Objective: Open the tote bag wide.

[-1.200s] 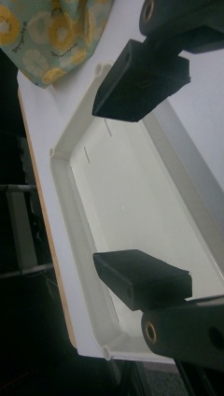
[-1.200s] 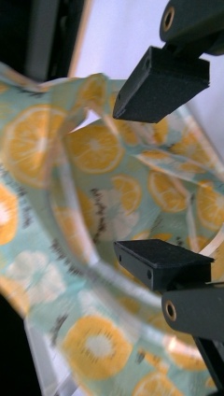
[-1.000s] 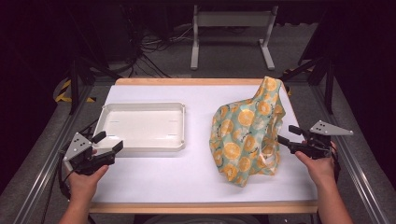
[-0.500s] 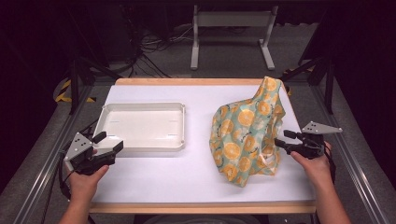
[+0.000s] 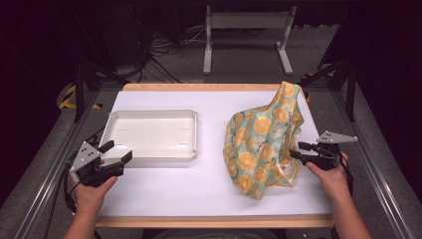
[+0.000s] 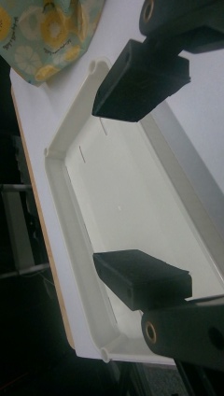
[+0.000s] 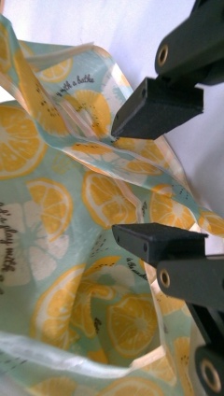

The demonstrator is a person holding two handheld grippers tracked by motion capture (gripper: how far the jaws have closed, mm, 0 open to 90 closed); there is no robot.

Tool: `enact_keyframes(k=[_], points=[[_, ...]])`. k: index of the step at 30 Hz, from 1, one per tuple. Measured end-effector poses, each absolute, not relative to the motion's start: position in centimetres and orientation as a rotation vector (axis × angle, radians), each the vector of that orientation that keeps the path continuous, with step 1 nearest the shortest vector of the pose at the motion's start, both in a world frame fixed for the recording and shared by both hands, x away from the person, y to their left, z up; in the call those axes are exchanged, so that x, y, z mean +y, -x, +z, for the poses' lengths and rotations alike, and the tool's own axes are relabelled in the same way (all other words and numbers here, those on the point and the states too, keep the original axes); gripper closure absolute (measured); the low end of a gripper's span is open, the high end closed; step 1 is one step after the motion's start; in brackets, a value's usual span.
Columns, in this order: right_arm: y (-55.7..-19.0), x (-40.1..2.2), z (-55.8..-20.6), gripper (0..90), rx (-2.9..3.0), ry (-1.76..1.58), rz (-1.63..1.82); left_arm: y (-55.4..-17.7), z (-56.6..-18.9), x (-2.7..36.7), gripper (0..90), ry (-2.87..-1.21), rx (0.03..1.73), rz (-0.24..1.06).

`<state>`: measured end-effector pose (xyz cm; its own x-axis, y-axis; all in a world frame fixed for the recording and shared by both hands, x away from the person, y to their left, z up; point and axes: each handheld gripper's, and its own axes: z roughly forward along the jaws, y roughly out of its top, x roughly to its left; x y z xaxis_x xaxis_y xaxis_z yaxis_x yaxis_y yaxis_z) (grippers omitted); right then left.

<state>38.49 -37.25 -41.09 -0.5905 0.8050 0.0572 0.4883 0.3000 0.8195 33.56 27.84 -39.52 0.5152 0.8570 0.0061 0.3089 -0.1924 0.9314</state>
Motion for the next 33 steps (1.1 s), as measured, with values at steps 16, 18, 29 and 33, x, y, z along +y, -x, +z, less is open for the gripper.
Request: enact_keyframes(k=[16,18,29,33], points=[[-38.5,-37.3,-41.4,88.4,2.265,-1.198,1.135,-33.6,-39.7,27.6,25.9,-1.757,0.982,0.682],[-38.5,-37.3,-41.3,89.3,2.264,-1.203,1.132,-33.7,-39.8,27.5,26.0,-1.766,0.979,0.681],[-37.2,-37.6,-38.7,90.0,2.175,-1.127,1.19,-33.6,-39.8,26.9,26.1,-1.78,0.967,0.685],[-36.6,-37.6,-37.6,90.0,2.144,-1.096,1.204,-33.7,-39.8,26.9,26.1,-1.782,0.965,0.677]])
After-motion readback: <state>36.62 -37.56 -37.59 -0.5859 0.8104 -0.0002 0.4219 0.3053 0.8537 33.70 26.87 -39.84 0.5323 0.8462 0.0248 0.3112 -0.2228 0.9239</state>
